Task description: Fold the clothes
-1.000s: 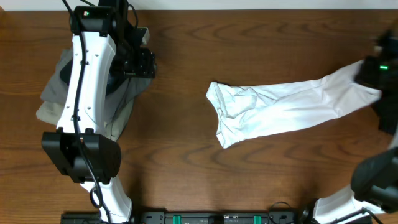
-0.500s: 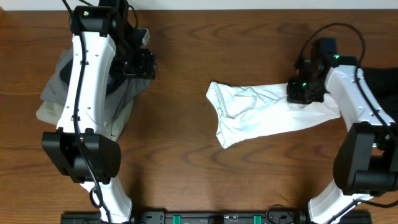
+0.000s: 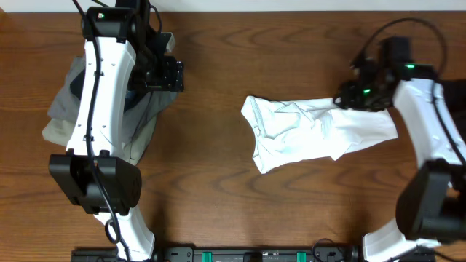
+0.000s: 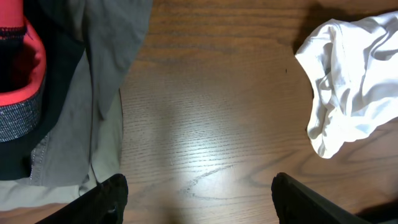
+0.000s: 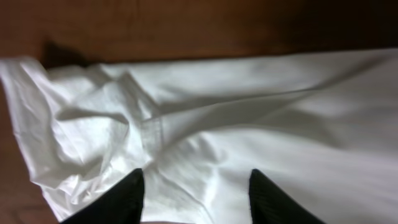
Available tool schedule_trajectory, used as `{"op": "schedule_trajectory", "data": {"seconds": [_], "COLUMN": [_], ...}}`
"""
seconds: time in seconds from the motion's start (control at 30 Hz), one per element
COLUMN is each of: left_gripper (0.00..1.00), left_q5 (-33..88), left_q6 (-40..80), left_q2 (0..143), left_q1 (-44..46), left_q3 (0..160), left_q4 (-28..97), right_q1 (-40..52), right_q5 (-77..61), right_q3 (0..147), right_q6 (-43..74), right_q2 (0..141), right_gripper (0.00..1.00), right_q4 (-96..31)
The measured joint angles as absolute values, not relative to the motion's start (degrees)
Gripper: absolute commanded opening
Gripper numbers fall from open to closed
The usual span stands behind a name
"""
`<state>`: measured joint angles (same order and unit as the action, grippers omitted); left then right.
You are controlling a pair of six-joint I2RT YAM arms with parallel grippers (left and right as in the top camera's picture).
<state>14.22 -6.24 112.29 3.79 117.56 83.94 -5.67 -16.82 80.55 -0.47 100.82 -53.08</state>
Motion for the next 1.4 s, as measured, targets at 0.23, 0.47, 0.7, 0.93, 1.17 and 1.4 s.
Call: {"op": "schedule_trajectory", "data": {"seconds": [0.23,0.47,0.7,0.93,1.17,1.4], "left_gripper": [0.77,0.77,0.77,0.77,0.77,0.83], "left_q5": [14.22,16.43,19.25,19.59,22.61,33.71], "left_q6": [-6.04,-5.13,-4.69,-4.67,-4.32,-1.78], "left_q2": [112.29,112.29,112.29,112.29,112.22,112.25], "left_q1": [3.79,3.79,3.79,3.81,4.69,9.17], "left_q3": [117.56,117.56,117.56,117.56,111.90,94.61], "left_q4": [82.81,82.06,82.26,83.55,80.44,62.41], "right_q1": [-12.93,-10.94,-3.40,-0.49,-1.08,-4.38], "right_q5": [-15.42,-22.37,-26.48,-28.88,-29.19,-28.80], "right_q3": [80.29,72.36,64.27,64.01,63.55,63.31], "right_q6": [2.13,2.59,8.03,16.84,17.45,15.35], "right_q2": [99.96,105.62,110.48,115.02,111.77,95.07], "right_gripper": [0.19,0.19,0.19,0.18,0.25,0.37], "right_q4": [-53.34,-44.58,-26.59,-10.11,-12.03,-20.40]}}
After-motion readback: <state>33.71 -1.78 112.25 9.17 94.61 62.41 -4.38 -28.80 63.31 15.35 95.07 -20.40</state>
